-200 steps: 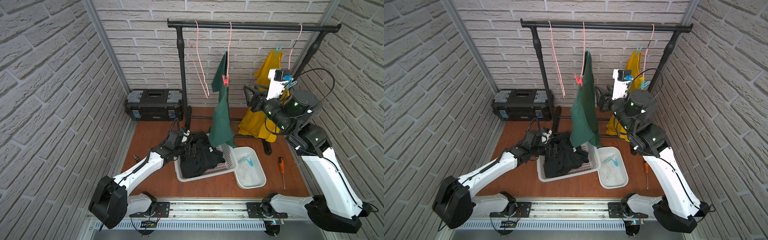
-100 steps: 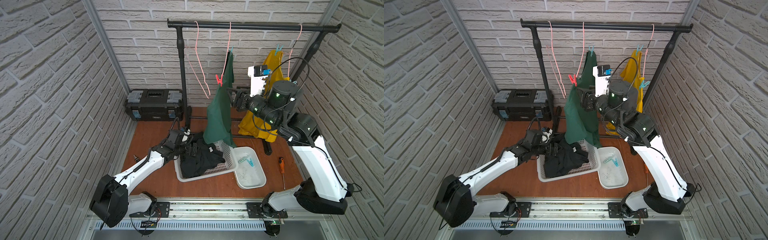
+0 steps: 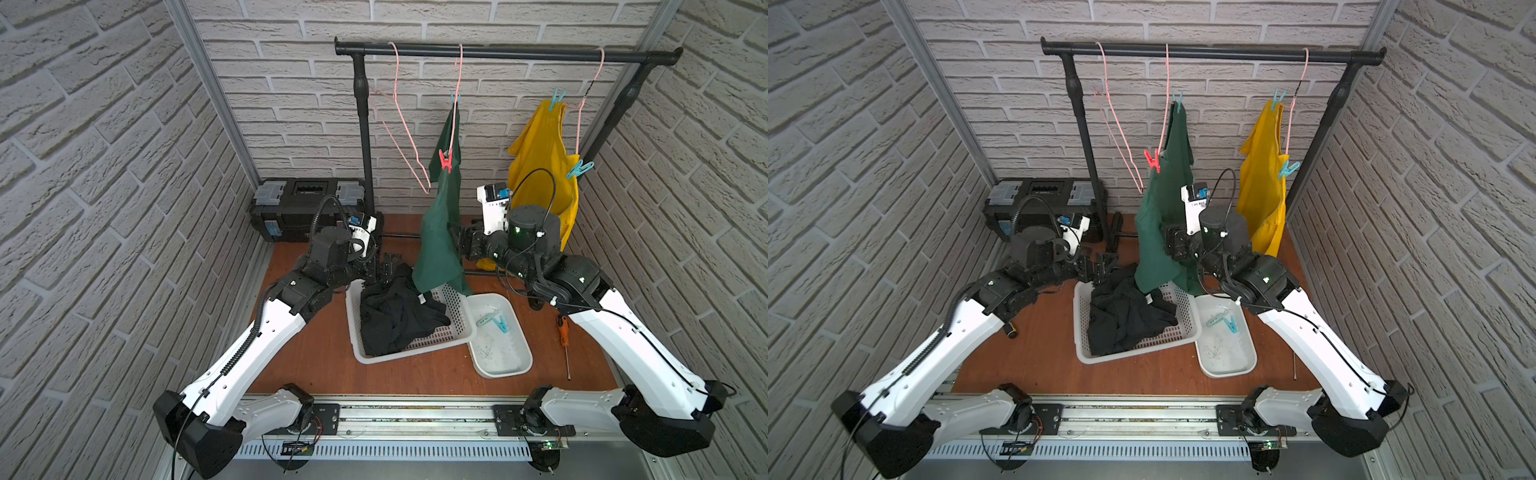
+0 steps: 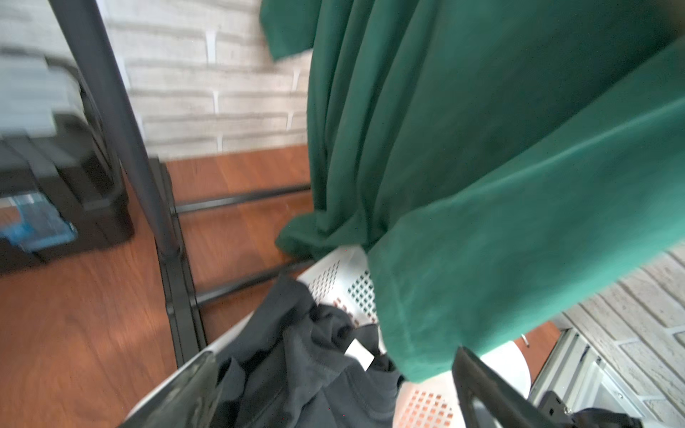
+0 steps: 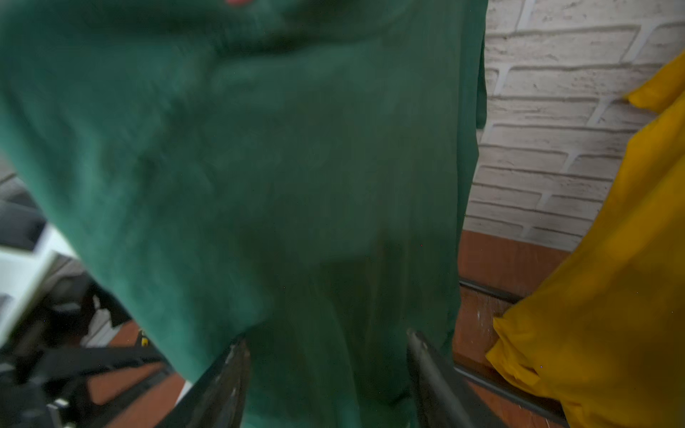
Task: Remove the clothespins securing t-shirts to the hanger
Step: Pick up the hanger from the clothes rail.
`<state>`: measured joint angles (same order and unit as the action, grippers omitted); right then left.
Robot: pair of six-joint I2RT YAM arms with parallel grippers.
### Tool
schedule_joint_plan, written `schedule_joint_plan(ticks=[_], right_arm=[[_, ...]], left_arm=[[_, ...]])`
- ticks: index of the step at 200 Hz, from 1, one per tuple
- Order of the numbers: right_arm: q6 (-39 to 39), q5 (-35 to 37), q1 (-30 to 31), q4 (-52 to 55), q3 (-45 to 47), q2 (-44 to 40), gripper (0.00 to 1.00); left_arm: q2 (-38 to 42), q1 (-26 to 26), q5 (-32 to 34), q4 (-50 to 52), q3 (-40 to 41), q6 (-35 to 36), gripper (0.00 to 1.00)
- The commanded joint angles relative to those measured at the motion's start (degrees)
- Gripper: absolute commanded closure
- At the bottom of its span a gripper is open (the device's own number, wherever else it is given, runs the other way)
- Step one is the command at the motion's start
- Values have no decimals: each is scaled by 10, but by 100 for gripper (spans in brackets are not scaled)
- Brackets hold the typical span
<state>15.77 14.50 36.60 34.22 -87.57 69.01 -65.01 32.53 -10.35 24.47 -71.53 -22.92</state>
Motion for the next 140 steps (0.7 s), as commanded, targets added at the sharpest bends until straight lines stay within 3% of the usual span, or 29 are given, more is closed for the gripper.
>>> schedule_joint_plan(ticks=[1, 31, 74, 140], right_arm=[[3, -6, -6, -87, 84, -53, 28], [6, -14, -9, -117, 193, -115, 25], [14, -19, -10, -116, 277, -170, 22], [29, -21, -11, -133, 349, -214, 21]], left_arm=[[8, 2, -6, 28, -40, 27, 2], [-1, 2, -35, 30, -96, 25, 2], [-38, 15, -78, 22, -187, 23, 2], [-151, 93, -68, 57, -384, 72, 2]])
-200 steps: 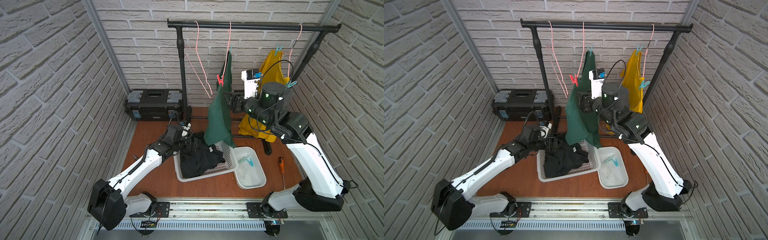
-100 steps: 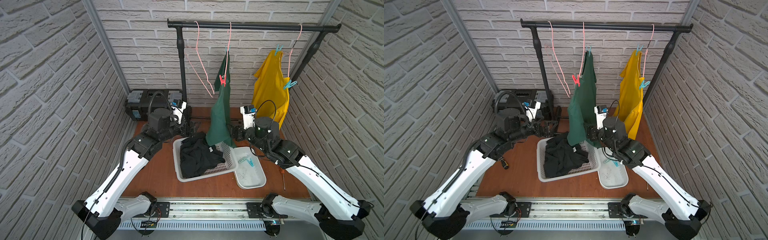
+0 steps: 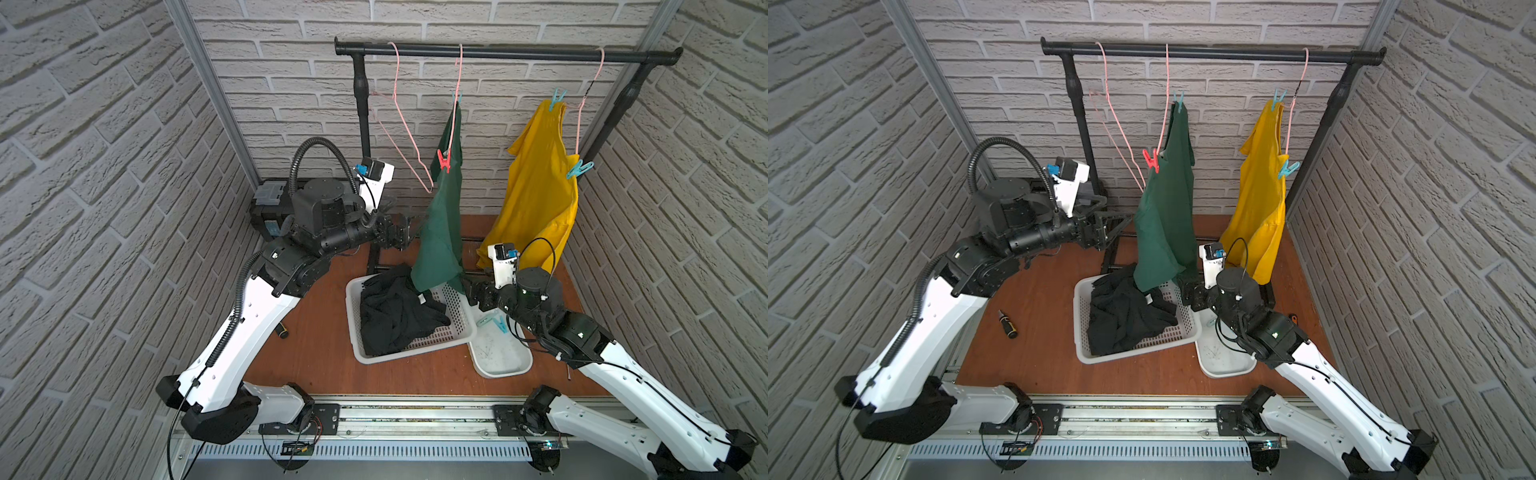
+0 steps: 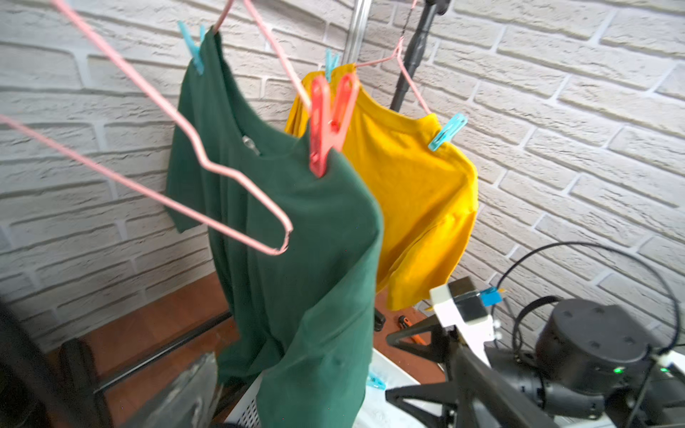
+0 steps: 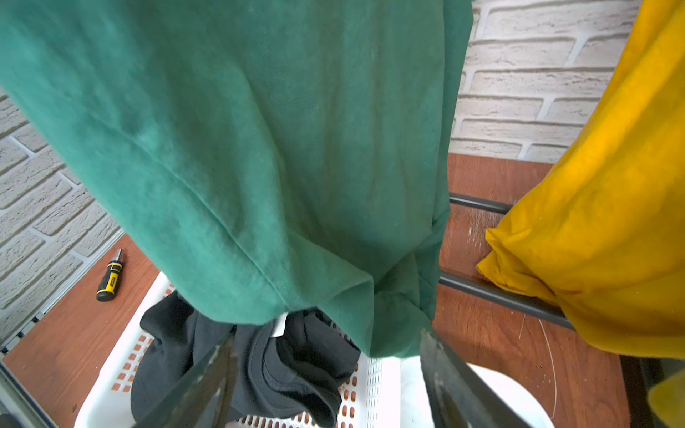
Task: Remove the clothespins securing t-shirts to the hanger
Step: Pick up the hanger from the clothes rail.
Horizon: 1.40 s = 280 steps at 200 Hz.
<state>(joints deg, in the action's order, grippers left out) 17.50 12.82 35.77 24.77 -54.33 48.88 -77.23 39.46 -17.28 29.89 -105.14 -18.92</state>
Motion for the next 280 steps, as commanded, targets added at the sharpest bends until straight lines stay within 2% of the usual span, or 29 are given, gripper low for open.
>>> schedule_joint_plan(ticks=[1, 51, 76, 122, 147, 158, 212, 237, 280], right_arm=[[12, -4, -3, -39, 17, -14, 21], [6, -9, -5, -46, 36, -23, 21], [3, -9, -7, -49, 41, -29, 21], [-4, -4, -11, -47, 51, -47, 21], [-5, -3, -13, -48, 58, -55, 21], [-4, -4, -13, -49, 60, -57, 21], [-2, -11, -17, -57, 71, -58, 21], [-1, -14, -18, -57, 73, -55, 21], [-2, -17, -21, -55, 76, -60, 21]], left_arm=[[-31, 25, 2, 3, -51, 32, 2], [-120, 48, 43, 17, -140, 53, 7], [-154, 54, 70, 18, -163, 68, 16], [-185, 58, 88, -10, -178, 71, 43], [-193, 59, 102, -18, -188, 69, 66], [-194, 58, 113, -19, -192, 68, 74], [-204, 59, 143, -13, -218, 66, 82], [-215, 58, 158, -5, -237, 66, 95], [-231, 55, 158, -4, -265, 58, 100]])
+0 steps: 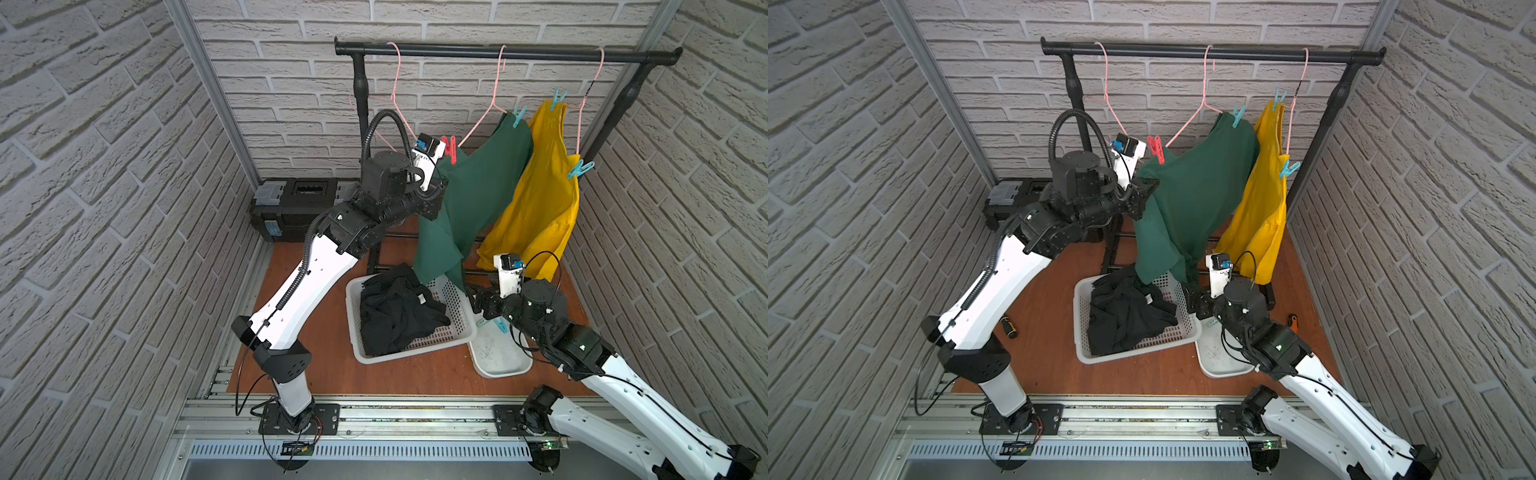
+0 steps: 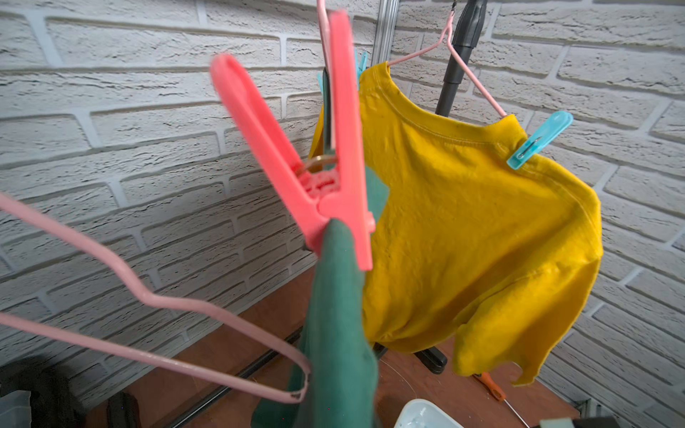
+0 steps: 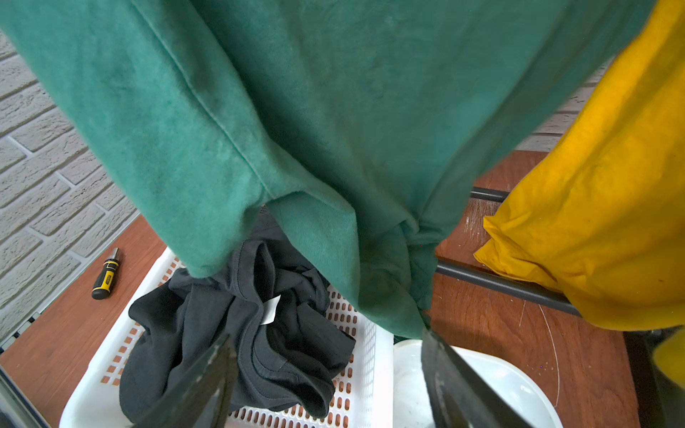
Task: Remove the clothespins securing t-shirts to the hanger
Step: Pick up the hanger from the clothes rail.
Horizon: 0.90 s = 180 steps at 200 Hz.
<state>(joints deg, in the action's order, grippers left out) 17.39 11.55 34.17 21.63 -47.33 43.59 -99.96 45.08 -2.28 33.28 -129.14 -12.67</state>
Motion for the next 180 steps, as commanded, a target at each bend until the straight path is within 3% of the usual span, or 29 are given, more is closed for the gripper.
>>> schedule_joint_plan(ticks=[1, 69, 124, 180], right_arm=[[-1, -3, -5, -24, 6, -7, 21], [0, -8, -9, -21, 9, -6, 21], [-4, -11, -13, -20, 6, -3, 21], [-5, -12, -16, -23, 6, -3, 21]], left_arm=[[-4, -2, 10, -38, -24, -5, 100], [0, -17, 38, -99, -30, -10, 100], [-22, -29, 54, -117, -102, 4, 100], [2, -29, 49, -136, -100, 4, 100]])
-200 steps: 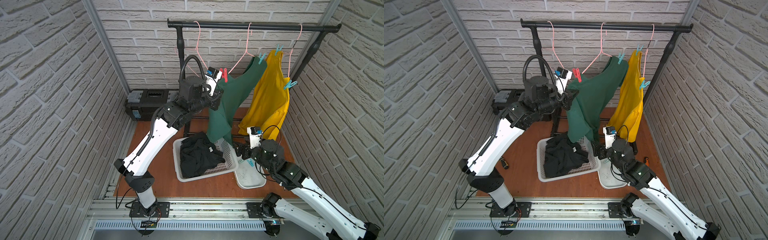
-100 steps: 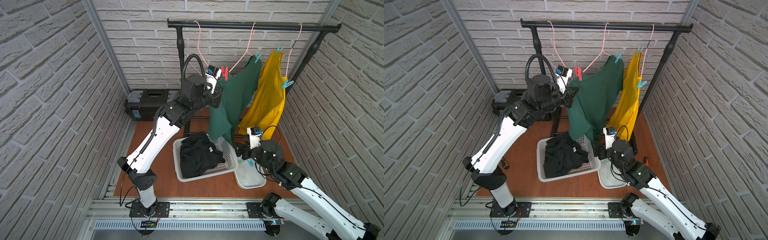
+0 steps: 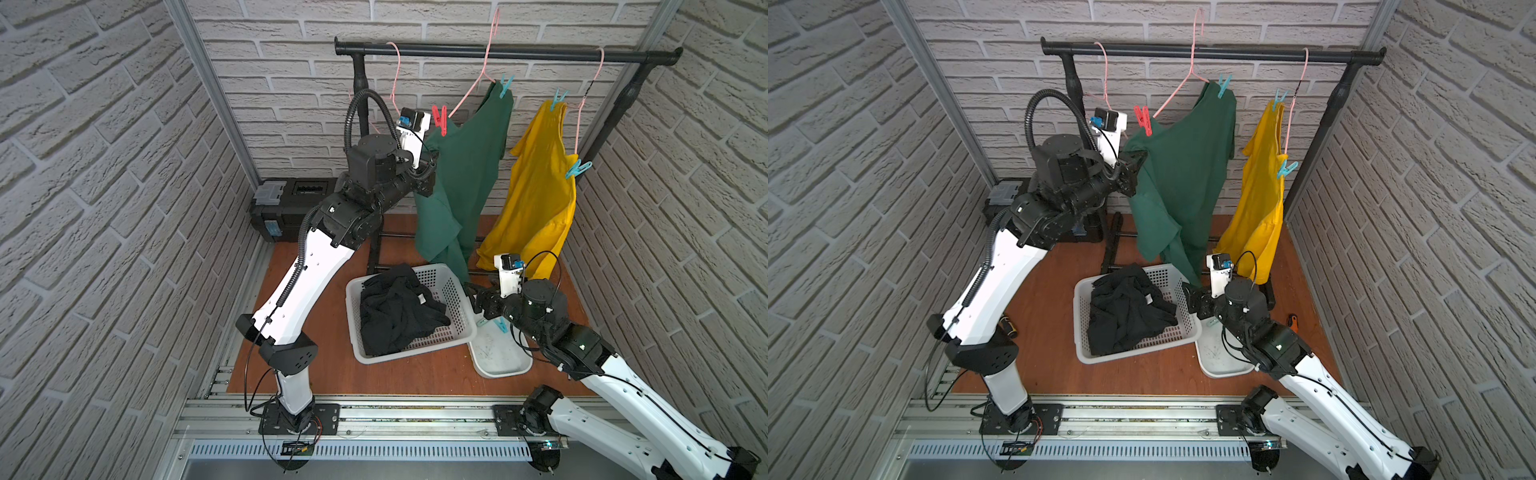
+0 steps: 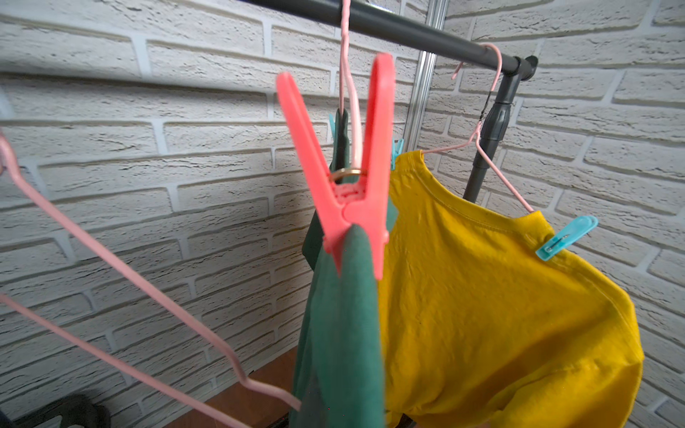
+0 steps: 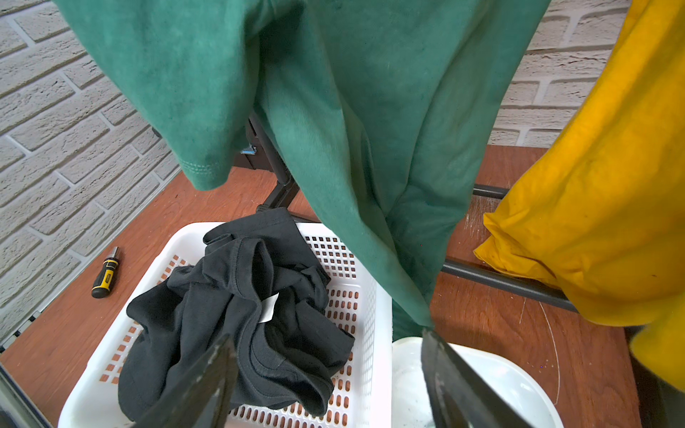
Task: Remove the clothespins securing t-shirts to the hanger
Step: Pick up the hanger from the clothes rail.
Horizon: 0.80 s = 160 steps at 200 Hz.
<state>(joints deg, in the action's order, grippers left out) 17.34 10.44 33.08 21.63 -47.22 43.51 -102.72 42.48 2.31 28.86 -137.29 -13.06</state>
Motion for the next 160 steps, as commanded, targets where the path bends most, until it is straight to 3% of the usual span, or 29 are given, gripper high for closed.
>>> schedule_joint_plan(ticks=[1, 60, 160], right_arm=[[-5, -1, -5, -23, 4, -2, 21], [-3, -14, -6, -50, 18, -4, 19], [25, -13, -6, -77, 46, 18, 19]], left_arm=[[31, -3, 3, -92, -18, 8, 100], [148, -1, -12, -129, 114, 7, 100], [277, 0, -29, -84, 198, 17, 100]])
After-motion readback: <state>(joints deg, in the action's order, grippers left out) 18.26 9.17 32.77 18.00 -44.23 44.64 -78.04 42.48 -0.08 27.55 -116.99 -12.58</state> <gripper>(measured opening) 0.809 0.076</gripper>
